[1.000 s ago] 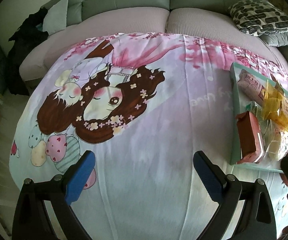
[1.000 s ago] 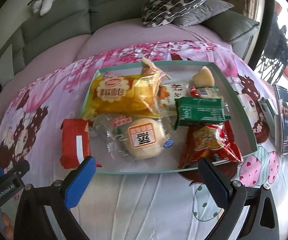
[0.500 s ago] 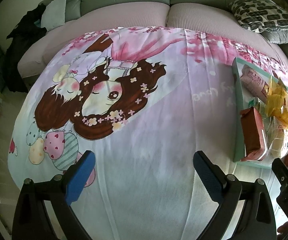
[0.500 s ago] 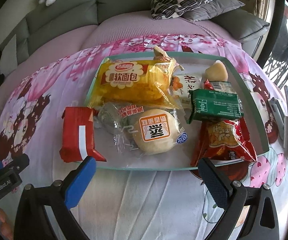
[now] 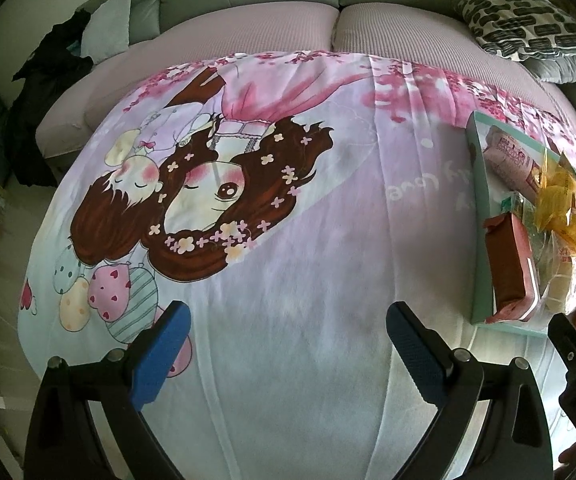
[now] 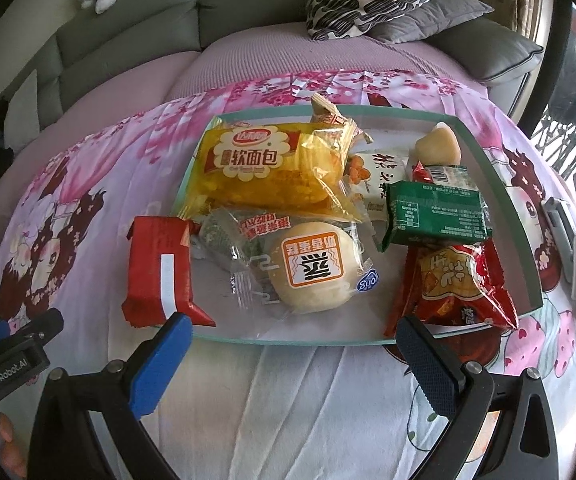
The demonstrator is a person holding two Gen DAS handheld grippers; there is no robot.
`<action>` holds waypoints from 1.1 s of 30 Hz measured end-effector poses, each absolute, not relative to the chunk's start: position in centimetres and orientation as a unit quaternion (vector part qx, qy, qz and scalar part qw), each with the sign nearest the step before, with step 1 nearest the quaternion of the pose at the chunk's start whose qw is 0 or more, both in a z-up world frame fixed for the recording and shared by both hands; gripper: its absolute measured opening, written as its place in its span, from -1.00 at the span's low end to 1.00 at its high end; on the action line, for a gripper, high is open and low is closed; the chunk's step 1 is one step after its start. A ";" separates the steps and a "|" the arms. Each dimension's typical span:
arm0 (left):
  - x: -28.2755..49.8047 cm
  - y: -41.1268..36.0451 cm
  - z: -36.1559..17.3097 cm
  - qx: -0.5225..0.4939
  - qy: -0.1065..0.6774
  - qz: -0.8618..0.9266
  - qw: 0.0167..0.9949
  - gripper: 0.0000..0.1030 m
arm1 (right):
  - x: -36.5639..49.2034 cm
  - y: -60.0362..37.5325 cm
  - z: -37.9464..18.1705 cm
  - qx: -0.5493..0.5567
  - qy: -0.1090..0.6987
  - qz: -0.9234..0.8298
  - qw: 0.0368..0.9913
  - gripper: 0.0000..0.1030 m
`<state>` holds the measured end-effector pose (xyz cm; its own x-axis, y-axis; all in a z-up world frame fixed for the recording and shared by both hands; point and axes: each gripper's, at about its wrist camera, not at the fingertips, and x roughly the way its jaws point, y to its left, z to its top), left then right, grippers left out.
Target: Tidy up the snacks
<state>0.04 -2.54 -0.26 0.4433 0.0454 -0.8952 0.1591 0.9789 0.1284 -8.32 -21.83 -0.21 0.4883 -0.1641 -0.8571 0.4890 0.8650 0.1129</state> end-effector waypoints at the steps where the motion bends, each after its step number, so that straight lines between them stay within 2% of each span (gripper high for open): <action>1: 0.1 -2.5 -0.3 0.097 0.527 -0.033 0.844 0.91 | -8.3 -21.9 -0.2 0.174 0.467 -0.194 0.845 1.00; 33: 0.5 -2.3 -0.6 0.088 0.531 -0.033 0.842 0.91 | -8.2 -21.5 -0.5 0.178 0.470 -0.187 0.844 1.00</action>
